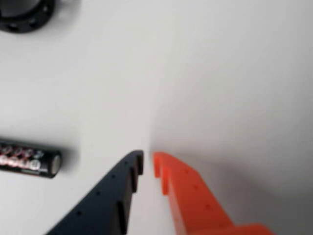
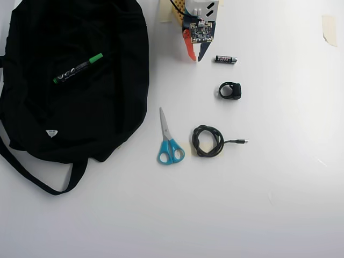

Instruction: Put the green marker into the black bag

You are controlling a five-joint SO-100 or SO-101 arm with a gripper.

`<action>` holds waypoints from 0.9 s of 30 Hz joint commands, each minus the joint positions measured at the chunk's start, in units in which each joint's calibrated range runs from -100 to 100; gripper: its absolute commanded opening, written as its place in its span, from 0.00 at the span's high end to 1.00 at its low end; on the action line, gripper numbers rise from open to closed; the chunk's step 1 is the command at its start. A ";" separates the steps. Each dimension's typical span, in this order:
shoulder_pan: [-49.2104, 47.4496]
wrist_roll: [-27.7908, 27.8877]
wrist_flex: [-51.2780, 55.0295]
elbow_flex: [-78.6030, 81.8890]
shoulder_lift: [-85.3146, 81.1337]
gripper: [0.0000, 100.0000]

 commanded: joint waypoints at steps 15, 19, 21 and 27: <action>0.26 0.01 1.20 1.72 -0.42 0.98; 0.26 0.01 1.20 1.72 -0.42 0.98; 0.26 0.01 1.20 1.72 -0.42 0.98; 0.26 0.01 1.20 1.72 -0.42 0.98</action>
